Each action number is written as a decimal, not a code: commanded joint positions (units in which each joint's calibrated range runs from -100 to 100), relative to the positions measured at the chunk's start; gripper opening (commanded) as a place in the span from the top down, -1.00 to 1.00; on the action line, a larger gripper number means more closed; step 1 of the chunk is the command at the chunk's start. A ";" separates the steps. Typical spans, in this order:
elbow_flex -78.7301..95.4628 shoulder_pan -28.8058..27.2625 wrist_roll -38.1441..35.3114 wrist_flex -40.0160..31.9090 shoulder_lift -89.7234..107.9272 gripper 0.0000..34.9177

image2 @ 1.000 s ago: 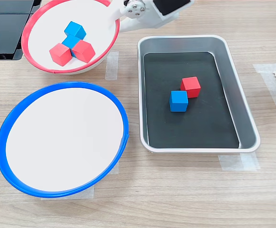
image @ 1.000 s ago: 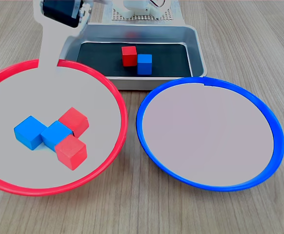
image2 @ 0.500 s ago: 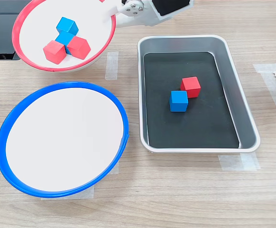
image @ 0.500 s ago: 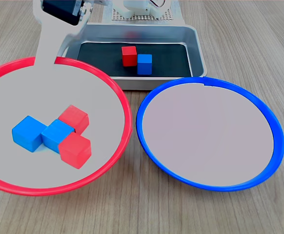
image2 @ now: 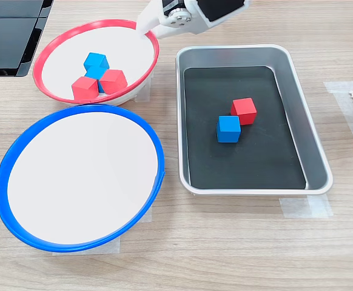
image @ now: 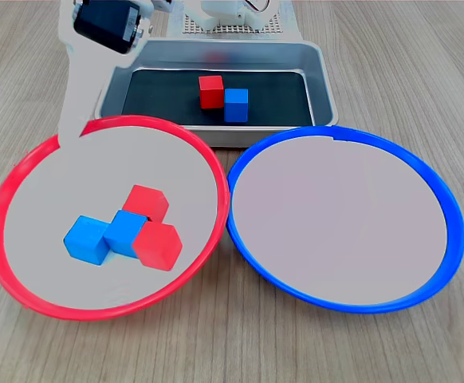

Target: Resolve any anomalies and move all blocks to matching dishes

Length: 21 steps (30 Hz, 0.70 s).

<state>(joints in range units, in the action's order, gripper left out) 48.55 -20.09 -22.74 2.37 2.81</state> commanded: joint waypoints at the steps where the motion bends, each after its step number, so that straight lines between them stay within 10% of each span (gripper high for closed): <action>1: -3.44 -0.95 -0.98 -0.01 -0.81 0.82; 21: -14.00 -1.51 -1.27 4.53 -4.56 0.99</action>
<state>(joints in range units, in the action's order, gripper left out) 37.75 -21.06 -23.61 6.36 -1.96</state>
